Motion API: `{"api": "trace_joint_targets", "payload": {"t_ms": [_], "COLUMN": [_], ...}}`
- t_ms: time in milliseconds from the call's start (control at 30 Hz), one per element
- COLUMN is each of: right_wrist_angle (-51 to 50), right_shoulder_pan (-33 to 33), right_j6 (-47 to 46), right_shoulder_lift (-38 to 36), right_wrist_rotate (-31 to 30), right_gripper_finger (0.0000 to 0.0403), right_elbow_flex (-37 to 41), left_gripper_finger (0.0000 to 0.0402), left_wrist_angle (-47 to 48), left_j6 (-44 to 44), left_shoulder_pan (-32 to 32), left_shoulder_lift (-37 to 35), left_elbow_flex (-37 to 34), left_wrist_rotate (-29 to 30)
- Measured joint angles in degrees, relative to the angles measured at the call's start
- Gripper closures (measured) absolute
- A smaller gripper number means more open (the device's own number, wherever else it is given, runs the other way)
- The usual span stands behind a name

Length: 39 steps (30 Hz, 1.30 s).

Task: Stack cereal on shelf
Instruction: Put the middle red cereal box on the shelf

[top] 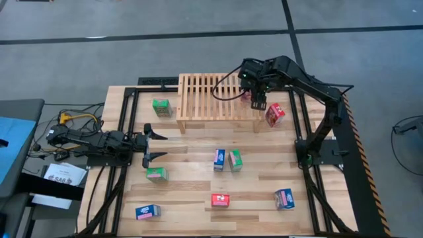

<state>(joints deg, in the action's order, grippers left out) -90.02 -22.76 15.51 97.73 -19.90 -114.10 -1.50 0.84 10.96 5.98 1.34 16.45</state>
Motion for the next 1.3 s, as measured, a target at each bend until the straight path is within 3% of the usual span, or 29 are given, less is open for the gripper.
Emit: {"api": "trace_joint_targets", "payload": {"t_ms": [267, 633, 1033, 1167, 1300], "right_wrist_angle": [-0.03, 0.02, 0.05, 1.84, 7.37], "right_shoulder_pan": [-0.7, -1.2, 8.13, 11.09, 13.08], "right_j6": [1.1, 0.97, -13.97, -18.45, -22.94], "right_shoulder_lift": [-0.2, -0.42, -5.85, -8.79, -13.08], "right_wrist_rotate": [-0.94, -2.27, -1.15, -3.01, -4.7], "right_gripper_finger": [0.0109, 0.0109, 0.0109, 0.0109, 0.0109], "right_elbow_flex": [-0.24, -7.47, -9.37, -6.04, 3.67], "left_gripper_finger": [0.0104, 0.0104, 0.0104, 0.0104, 0.0104], "left_wrist_angle": [0.0, 0.0, 0.0, 0.0, 0.0], "left_j6": [0.0, 0.0, 0.0, 0.0, 0.0], "left_shoulder_pan": [0.0, 0.0, 0.0, 0.0, 0.0], "left_shoulder_lift": [0.01, 0.0, 0.02, 0.02, 0.02], "left_elbow_flex": [-0.02, 0.0, 0.0, 0.0, 0.0], "left_wrist_rotate": [-0.01, -0.02, 0.0, 0.0, 0.0]}}
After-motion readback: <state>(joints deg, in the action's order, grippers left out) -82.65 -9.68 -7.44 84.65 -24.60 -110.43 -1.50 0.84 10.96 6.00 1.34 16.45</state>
